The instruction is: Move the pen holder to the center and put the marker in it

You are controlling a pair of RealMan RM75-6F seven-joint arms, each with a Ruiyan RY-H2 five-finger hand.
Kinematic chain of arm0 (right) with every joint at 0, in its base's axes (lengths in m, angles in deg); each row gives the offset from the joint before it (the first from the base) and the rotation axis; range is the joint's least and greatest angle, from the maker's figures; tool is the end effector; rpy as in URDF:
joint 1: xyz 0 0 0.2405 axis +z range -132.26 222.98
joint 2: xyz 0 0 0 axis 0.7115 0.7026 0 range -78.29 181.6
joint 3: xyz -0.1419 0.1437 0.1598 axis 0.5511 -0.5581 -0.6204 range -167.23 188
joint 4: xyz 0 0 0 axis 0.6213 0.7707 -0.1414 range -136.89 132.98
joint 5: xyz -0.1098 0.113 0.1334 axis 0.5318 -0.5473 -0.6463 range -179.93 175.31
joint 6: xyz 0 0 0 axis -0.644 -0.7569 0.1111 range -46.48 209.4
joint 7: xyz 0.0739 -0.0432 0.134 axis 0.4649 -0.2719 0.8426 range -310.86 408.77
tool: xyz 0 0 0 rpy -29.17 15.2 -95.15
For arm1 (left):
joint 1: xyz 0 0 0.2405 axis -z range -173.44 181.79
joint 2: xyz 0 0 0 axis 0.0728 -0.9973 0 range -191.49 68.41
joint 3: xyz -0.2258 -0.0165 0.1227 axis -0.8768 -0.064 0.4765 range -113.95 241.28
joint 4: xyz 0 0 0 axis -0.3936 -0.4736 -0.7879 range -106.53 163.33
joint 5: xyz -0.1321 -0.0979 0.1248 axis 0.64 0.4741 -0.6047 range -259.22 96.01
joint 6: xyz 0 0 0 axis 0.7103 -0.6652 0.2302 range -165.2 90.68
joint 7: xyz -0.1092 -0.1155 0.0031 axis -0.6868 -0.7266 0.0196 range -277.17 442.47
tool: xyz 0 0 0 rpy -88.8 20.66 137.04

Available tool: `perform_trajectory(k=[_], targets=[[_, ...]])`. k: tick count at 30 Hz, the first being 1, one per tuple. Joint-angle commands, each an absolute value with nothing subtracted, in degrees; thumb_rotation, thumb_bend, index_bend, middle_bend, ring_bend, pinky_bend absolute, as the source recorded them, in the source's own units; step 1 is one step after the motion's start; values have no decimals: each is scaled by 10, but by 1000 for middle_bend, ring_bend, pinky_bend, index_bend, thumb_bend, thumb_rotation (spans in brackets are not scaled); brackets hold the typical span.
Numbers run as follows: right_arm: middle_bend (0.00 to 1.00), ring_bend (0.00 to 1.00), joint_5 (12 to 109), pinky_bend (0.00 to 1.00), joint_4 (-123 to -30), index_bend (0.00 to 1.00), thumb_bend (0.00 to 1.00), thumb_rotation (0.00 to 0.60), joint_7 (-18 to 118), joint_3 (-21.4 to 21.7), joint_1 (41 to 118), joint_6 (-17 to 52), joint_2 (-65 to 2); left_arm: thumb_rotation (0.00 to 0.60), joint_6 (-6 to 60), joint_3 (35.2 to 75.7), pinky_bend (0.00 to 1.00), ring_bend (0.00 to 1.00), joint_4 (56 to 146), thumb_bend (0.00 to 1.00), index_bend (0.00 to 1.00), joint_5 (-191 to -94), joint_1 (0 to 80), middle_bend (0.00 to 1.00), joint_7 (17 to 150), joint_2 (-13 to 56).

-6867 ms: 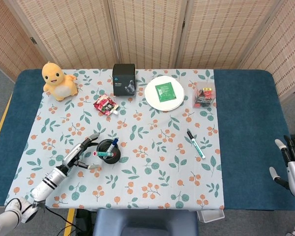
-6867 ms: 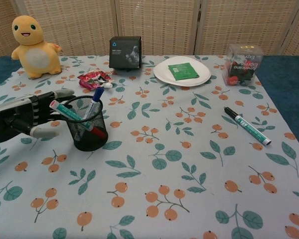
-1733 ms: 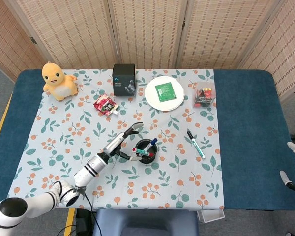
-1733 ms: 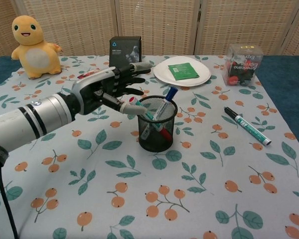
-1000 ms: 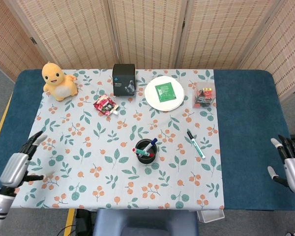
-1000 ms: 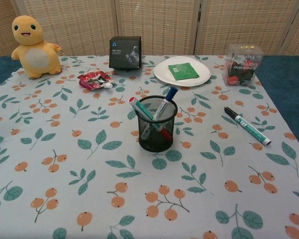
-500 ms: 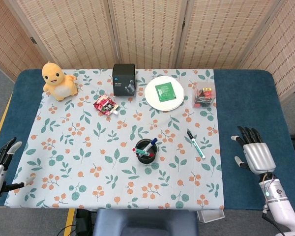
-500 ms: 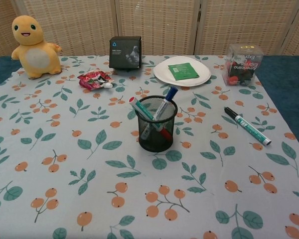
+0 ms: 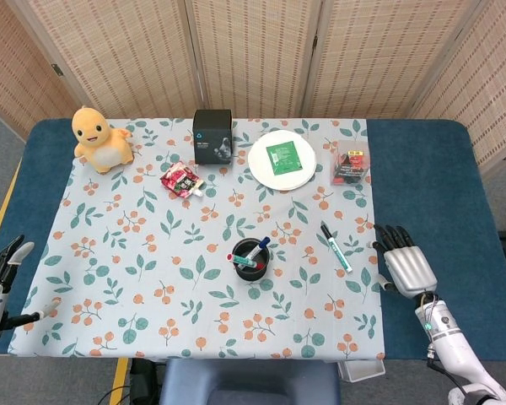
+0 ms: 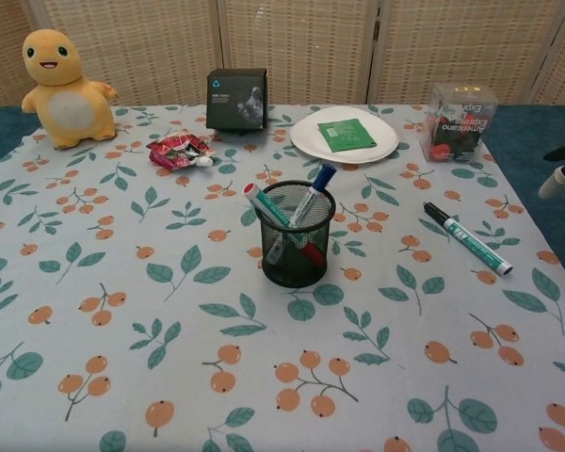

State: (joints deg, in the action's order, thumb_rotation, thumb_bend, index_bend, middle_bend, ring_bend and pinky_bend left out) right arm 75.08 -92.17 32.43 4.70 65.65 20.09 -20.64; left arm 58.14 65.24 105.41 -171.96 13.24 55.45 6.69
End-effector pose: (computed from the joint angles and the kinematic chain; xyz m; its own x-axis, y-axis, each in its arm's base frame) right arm -0.2761 -0.2764 0.0726 0.5561 -0.2471 0.7935 -0.8306 -0.2001 0.5197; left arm -0.3207 0.2061 0.1742 0.1194 -0.0740 0.9901 0.9714 -0.1973 -0.1319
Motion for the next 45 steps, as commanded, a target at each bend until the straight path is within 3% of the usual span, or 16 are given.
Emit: perform_trajectory(k=[1,10,25,33,45], targets=[[29,0,747,0,-925,242,292,600,317,46,668,210,-204,600,579,649,157,0,1052,55,0,-1720,131,0,551,67],[27,0,740,0,-917,244,297,600,300,46,700,243,-199,600,571,639,157,0,1048,55,0,-1722,128,0,544,66],[27,0,826,0,-853,279,301,600,371,80,746,279,-186,600,553,623,157,0,1038,54,0,-1715,127,0,550,72],[27,0,950,0,-750,306,306,600,511,120,810,298,-192,600,534,614,157,0,1030,55,0,-1701,129,0,563,80],[27,0,1118,0,-551,311,310,600,676,206,885,198,-248,600,513,602,157,0,1022,54,0,-1684,131,0,579,91]])
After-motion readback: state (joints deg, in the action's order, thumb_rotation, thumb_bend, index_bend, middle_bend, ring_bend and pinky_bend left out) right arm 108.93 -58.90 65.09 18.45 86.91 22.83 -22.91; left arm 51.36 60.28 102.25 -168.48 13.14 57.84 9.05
